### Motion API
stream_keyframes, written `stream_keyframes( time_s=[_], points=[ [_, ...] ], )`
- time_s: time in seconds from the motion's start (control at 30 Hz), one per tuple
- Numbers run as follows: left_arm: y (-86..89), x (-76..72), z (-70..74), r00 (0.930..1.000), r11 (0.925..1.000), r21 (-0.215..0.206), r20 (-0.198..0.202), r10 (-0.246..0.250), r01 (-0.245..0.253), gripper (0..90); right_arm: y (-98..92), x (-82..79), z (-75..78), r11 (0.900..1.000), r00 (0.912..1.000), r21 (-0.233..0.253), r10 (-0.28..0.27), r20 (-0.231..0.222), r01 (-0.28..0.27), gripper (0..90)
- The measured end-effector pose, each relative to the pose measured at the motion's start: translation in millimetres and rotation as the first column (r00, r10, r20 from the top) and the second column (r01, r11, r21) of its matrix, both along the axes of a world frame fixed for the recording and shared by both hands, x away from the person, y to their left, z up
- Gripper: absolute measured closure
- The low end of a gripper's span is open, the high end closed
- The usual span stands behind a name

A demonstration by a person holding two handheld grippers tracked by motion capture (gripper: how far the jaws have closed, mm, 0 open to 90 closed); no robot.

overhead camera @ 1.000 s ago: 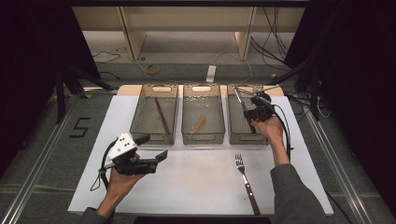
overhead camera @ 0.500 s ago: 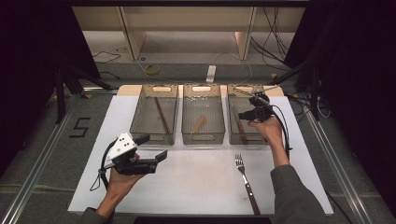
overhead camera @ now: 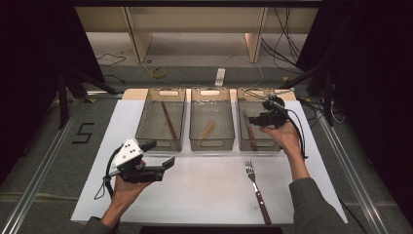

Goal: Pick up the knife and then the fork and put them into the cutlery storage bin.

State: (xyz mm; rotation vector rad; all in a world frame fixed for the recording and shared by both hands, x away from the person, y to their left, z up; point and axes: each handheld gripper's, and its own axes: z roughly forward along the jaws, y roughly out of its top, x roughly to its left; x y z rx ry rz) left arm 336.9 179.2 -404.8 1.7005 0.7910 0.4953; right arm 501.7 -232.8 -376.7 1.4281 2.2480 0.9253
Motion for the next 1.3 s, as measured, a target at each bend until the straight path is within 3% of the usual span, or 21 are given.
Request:
stream_keyframes(
  time_s=[0.23, 0.37, 0.53, 0.7, 0.9, 1.17, 1.3],
  points=[
    [0.4, 0.0, 0.2, 1.0000, 1.0000, -0.002, 0.001, -0.001, 0.001, 12.4, 1.7, -4.6, 1.8, 1.000, 0.9999, -0.027, -0.015, 0.009, 0.015, 36.2],
    [1.0, 0.3, 0.2, 1.0000, 1.0000, -0.002, -0.001, -0.002, 0.002, 12.4, -0.6, -11.1, 8.9, 1.000, 0.9995, 0.018, -0.007, 0.031, 0.006, 35.4],
    [0.2, -0.4, 0.5, 1.0000, 1.0000, -0.003, 0.004, -0.007, 0.007, 12.4, 2.6, -23.7, 18.4, 1.000, 0.9977, 0.024, 0.012, 0.066, -0.014, 33.9],
    [1.0, -0.5, 0.5, 1.0000, 1.0000, -0.005, 0.002, -0.005, 0.005, 12.4, 8.2, -41.3, 23.5, 0.998, 0.9945, 0.016, 0.055, 0.089, -0.057, 33.0],
    [0.8, -0.3, 0.3, 1.0000, 1.0000, -0.001, 0.003, -0.004, 0.004, 12.4, 13.8, -61.5, 24.6, 0.994, 0.9908, 0.007, 0.105, 0.085, -0.106, 31.0],
    [0.9, -1.0, 0.5, 0.9999, 1.0000, -0.005, 0.010, -0.003, 0.003, 12.4, 21.2, -86.5, 21.4, 0.987, 0.9823, 0.033, 0.156, 0.104, -0.160, 28.7],
    [0.9, -1.3, 0.9, 0.9999, 1.0000, -0.006, 0.011, -0.003, 0.003, 12.4, 24.7, -94.3, 18.6, 0.981, 0.9784, 0.035, 0.186, 0.089, -0.190, 28.6]
  ],
)
